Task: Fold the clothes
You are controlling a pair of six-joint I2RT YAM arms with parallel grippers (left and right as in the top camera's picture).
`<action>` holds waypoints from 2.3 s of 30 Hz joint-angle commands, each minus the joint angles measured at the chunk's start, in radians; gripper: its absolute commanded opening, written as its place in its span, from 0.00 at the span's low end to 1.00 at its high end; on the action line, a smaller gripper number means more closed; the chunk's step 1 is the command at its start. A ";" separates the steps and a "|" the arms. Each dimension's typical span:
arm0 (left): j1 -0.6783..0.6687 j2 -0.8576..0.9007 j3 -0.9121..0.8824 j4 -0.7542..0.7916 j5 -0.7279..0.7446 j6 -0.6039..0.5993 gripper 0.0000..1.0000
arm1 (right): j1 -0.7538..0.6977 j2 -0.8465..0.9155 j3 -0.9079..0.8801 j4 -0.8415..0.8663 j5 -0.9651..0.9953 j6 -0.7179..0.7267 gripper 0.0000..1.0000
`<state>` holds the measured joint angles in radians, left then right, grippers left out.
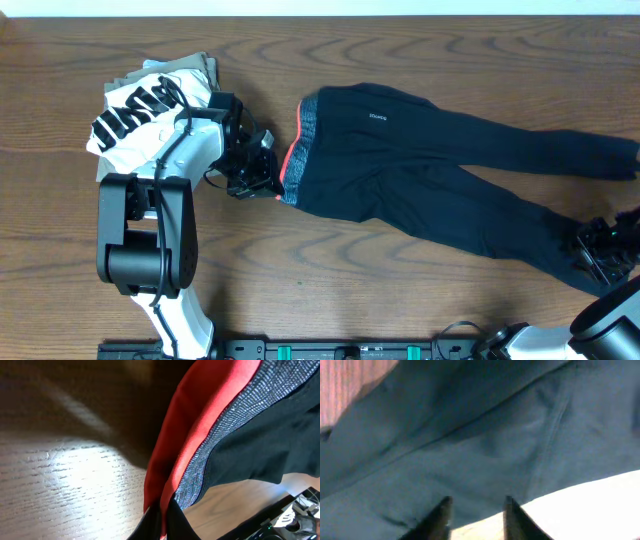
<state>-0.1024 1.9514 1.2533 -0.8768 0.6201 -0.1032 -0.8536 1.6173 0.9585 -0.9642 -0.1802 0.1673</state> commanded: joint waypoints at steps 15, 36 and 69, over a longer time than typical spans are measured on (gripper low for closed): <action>0.006 -0.011 -0.009 -0.050 -0.099 0.012 0.06 | -0.010 -0.006 -0.161 0.183 0.079 0.109 0.11; 0.039 -0.011 -0.009 -0.024 -0.131 -0.067 0.06 | -0.008 0.304 -0.047 0.380 0.112 0.116 0.11; 0.040 -0.020 -0.008 -0.014 -0.105 -0.066 0.06 | -0.194 -0.008 0.047 0.105 0.071 0.090 0.54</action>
<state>-0.0727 1.9511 1.2530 -0.8921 0.5236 -0.1608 -1.0039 1.5997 1.0351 -0.8871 -0.1375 0.2554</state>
